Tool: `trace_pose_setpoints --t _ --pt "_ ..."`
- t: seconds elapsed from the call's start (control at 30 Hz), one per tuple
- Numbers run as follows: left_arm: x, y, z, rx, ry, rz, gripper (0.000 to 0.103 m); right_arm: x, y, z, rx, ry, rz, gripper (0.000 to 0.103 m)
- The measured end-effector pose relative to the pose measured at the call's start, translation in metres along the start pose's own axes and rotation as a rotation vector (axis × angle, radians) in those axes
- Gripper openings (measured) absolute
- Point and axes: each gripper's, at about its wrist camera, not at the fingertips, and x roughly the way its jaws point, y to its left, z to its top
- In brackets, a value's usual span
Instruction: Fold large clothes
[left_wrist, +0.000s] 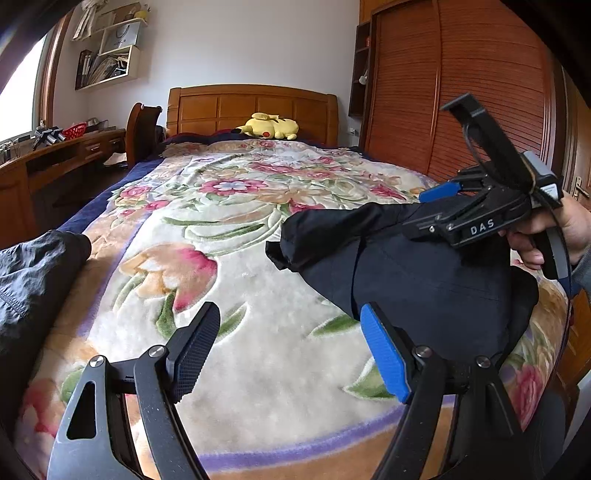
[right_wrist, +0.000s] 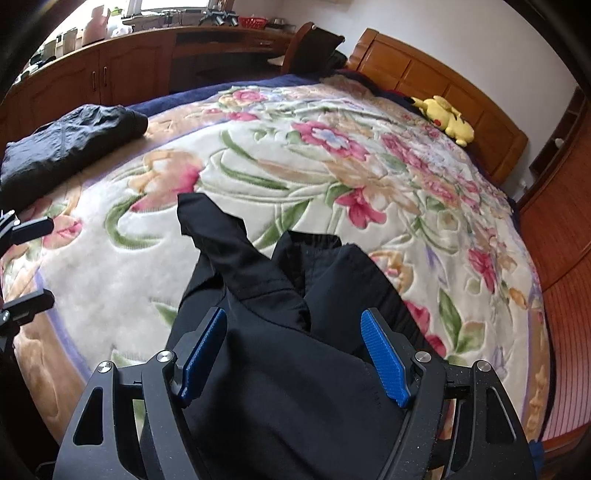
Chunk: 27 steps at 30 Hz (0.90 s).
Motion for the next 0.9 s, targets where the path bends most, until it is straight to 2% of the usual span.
trace_pose_setpoints --t 0.1,0.17,0.3,0.33,0.4,0.63,0.9 --pt "0.000 -0.001 -0.001 0.005 0.001 0.001 0.079 0.005 -0.002 -0.001 0.003 0.022 0.015 0.075" --pt "0.000 -0.002 -0.001 0.007 0.002 0.003 0.079 0.007 -0.002 -0.003 0.006 0.031 0.033 0.066" --pt "0.000 -0.002 -0.002 0.008 0.005 0.005 0.079 0.004 0.000 -0.006 -0.010 0.038 0.046 0.040" --pt "-0.001 -0.002 -0.003 0.007 0.006 0.006 0.079 0.002 0.000 -0.007 -0.017 0.031 0.048 0.029" --pt "-0.001 -0.001 -0.003 0.004 0.005 0.007 0.079 -0.006 0.002 -0.011 -0.019 -0.006 0.035 0.016" --pt "-0.002 -0.001 -0.004 0.007 0.010 0.000 0.079 -0.042 0.008 -0.031 0.013 -0.147 -0.013 0.009" --pt "-0.004 -0.011 -0.005 0.025 0.004 -0.018 0.079 -0.087 -0.005 -0.069 0.059 -0.214 -0.115 0.008"
